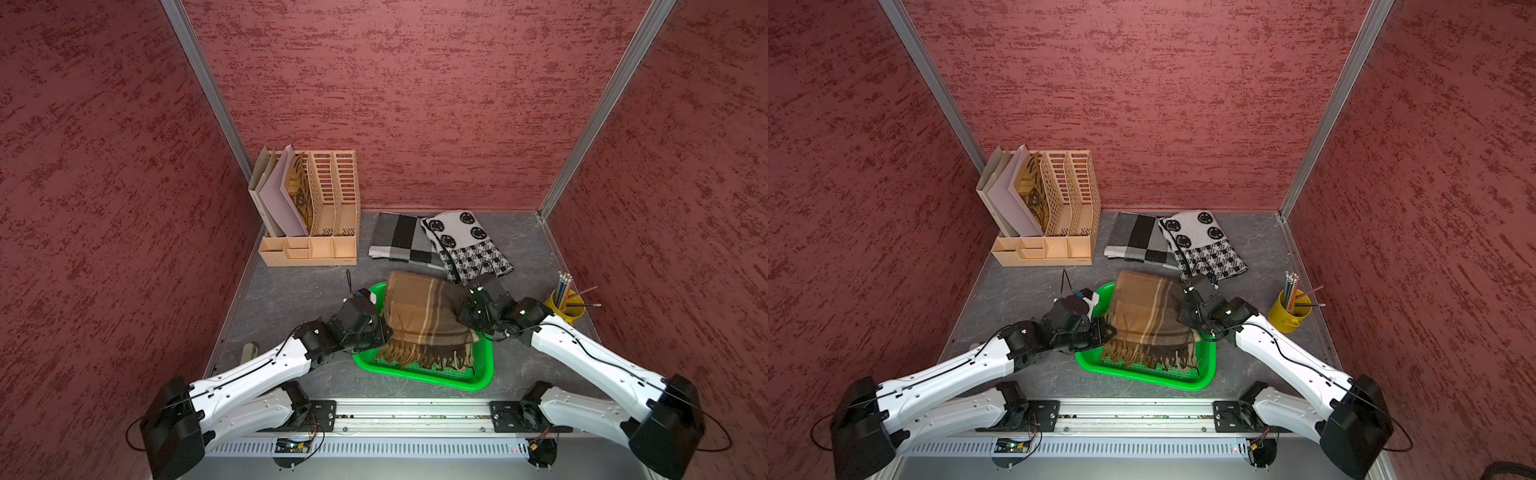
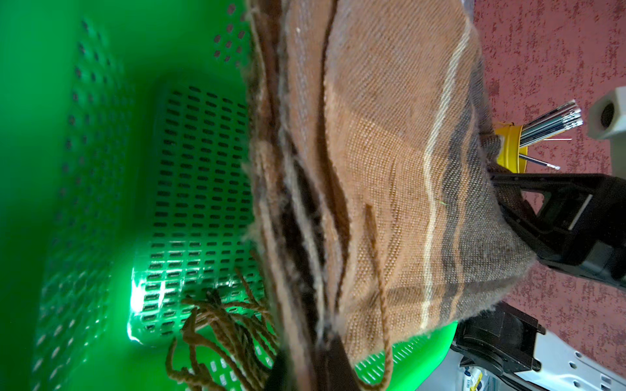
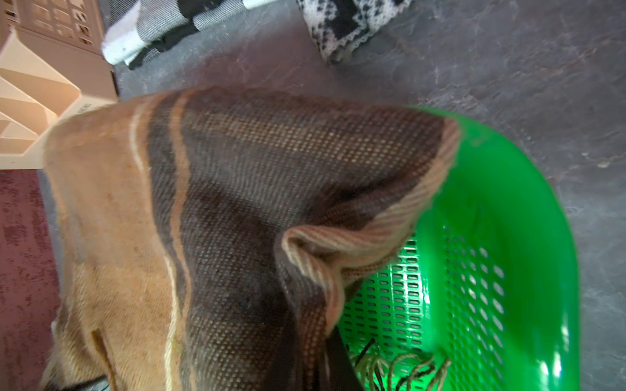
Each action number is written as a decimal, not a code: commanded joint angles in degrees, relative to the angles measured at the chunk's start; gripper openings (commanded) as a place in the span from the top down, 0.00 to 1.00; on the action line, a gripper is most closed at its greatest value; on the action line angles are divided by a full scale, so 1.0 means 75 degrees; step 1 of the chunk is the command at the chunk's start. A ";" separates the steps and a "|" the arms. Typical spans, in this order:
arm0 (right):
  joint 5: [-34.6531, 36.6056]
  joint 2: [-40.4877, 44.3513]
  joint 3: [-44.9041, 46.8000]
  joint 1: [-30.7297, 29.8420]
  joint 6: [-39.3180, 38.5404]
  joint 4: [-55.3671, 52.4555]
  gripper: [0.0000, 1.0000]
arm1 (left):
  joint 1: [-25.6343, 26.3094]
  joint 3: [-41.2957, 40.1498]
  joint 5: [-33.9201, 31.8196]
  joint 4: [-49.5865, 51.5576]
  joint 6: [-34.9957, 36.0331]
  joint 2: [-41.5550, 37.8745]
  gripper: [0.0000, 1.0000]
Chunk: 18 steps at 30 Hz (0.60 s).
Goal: Put the folded scarf in the basket
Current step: Place the scarf in the basket.
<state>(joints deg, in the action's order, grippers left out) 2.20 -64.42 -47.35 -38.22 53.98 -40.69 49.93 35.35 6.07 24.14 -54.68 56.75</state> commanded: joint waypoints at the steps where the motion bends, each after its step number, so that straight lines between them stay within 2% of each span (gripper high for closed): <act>1: 0.0011 -0.0267 0.0184 -0.0072 -0.0072 0.0411 1.00 | 0.0137 -0.0208 -0.0363 0.0273 -0.0232 -0.0177 1.00; 12: 0.0020 -0.0374 0.0499 -0.0212 0.0022 0.0351 1.00 | 0.0564 -0.0460 -0.0524 0.0212 -0.0561 -0.0014 1.00; 18: -0.0034 -0.0670 0.0722 -0.0248 0.0033 0.0558 1.00 | 0.0776 -0.0387 -0.0839 0.0649 -0.0621 0.0222 1.00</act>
<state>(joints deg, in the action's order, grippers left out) 1.72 -68.07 -43.00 -39.66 54.02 -37.95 55.33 32.01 2.63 25.85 -58.70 57.60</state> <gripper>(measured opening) 0.067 0.080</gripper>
